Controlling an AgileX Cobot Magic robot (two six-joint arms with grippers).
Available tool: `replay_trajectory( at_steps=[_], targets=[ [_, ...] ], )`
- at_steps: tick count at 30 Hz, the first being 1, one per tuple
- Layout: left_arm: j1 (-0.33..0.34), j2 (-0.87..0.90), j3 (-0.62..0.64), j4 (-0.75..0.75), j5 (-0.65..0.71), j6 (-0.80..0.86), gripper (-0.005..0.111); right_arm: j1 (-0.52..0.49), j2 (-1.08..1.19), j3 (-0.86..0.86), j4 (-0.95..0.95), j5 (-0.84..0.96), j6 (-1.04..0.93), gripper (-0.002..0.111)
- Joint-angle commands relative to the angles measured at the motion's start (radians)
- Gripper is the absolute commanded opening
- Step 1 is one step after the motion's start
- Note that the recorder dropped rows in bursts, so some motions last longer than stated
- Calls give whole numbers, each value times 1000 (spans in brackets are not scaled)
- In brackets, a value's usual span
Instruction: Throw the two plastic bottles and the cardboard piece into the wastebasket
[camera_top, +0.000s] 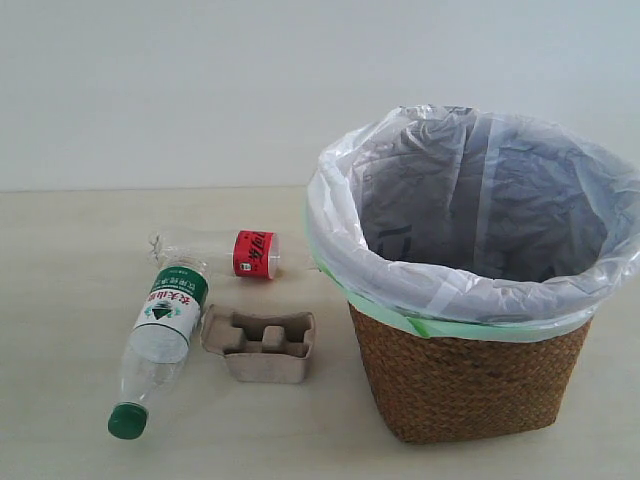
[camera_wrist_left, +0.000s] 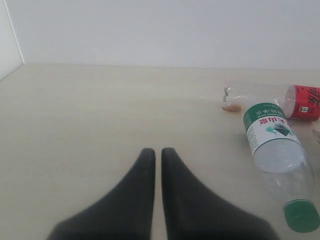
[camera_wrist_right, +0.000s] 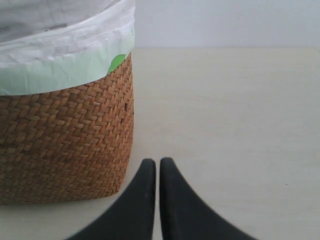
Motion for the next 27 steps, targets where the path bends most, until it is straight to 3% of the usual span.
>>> replay_trajectory(
  at_steps=[1, 11, 15, 18, 27],
  targets=[
    [-5, -2, 3, -10, -1, -1, 4, 2, -5, 0, -2, -9, 0, 0],
    [-5, -2, 3, -39, -1, -27, 4, 2, -5, 0, -2, -9, 0, 0],
    [-5, -2, 3, -266, -1, -177, 4, 2, -5, 0, -2, -9, 0, 0],
    [-5, -2, 3, -576, 56, -192, 4, 2, -5, 0, -2, -9, 0, 0],
    [-5, -2, 3, -673, 21, -192, 4, 2, -5, 0, -2, -9, 0, 0]
  ],
)
